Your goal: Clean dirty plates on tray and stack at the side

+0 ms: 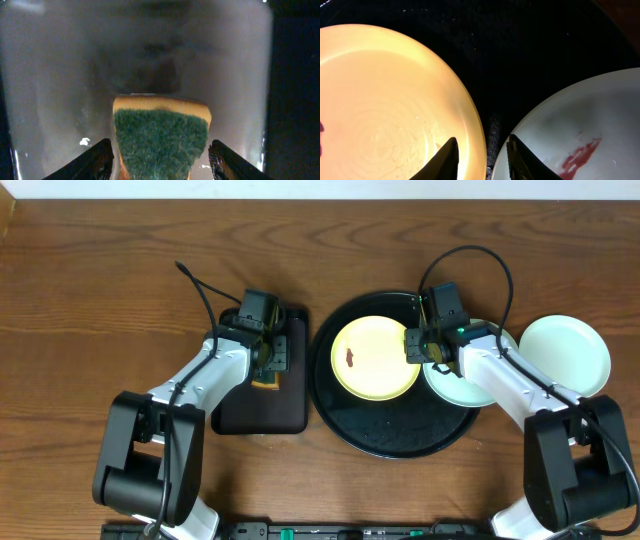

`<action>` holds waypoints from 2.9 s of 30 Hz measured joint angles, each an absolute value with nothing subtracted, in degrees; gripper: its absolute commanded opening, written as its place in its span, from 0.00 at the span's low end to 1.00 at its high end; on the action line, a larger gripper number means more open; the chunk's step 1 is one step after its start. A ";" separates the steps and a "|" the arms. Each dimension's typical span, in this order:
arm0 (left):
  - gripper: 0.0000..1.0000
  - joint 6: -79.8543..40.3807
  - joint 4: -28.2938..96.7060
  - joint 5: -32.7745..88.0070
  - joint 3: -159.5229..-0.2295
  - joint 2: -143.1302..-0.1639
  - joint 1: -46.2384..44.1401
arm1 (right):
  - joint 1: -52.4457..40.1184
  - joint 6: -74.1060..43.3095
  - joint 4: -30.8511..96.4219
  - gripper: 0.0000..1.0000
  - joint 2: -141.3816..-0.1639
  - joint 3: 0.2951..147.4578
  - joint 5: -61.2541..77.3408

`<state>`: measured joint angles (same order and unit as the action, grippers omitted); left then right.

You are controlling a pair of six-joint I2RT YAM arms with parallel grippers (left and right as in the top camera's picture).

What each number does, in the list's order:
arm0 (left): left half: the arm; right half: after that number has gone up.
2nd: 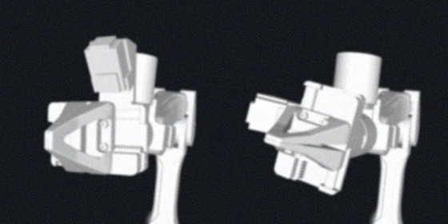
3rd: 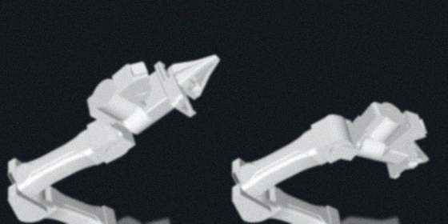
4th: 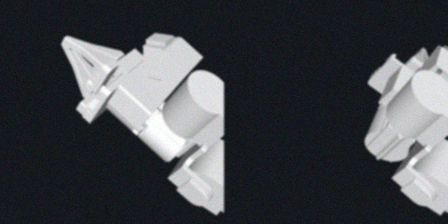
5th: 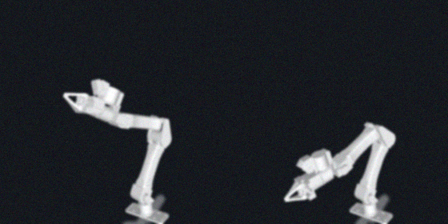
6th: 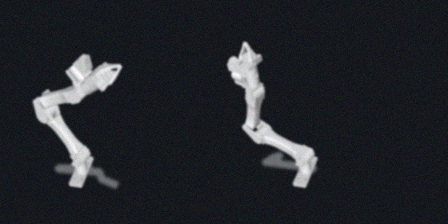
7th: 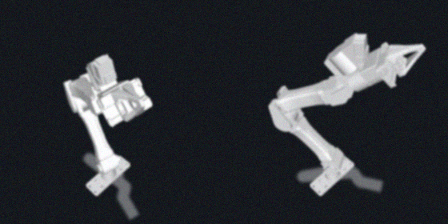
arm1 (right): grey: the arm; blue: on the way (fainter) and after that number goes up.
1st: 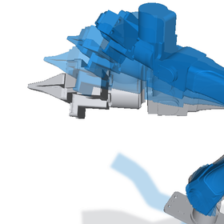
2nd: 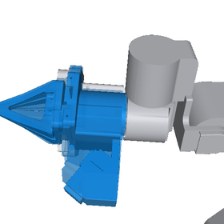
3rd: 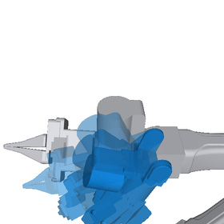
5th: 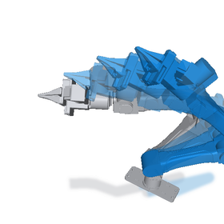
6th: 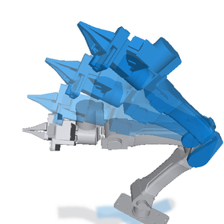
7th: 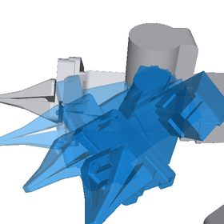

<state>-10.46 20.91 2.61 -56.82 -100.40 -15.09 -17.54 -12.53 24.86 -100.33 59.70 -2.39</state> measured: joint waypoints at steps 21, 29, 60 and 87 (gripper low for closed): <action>0.55 -10.48 23.75 2.61 -56.71 -100.79 -15.09 | -17.54 -11.70 23.90 0.39 -100.33 59.70 -2.39; 0.55 -10.66 27.31 2.59 -56.73 -97.56 -15.09 | -17.54 -11.31 24.23 0.27 -100.33 59.70 -2.09; 0.55 -10.66 29.41 2.59 -56.93 -97.36 -15.09 | -17.54 -11.14 22.17 0.13 -103.53 59.51 -3.20; 0.56 -10.68 30.72 2.59 -56.93 -97.36 -15.09 | -17.54 -11.09 22.72 0.01 -103.55 59.51 -2.26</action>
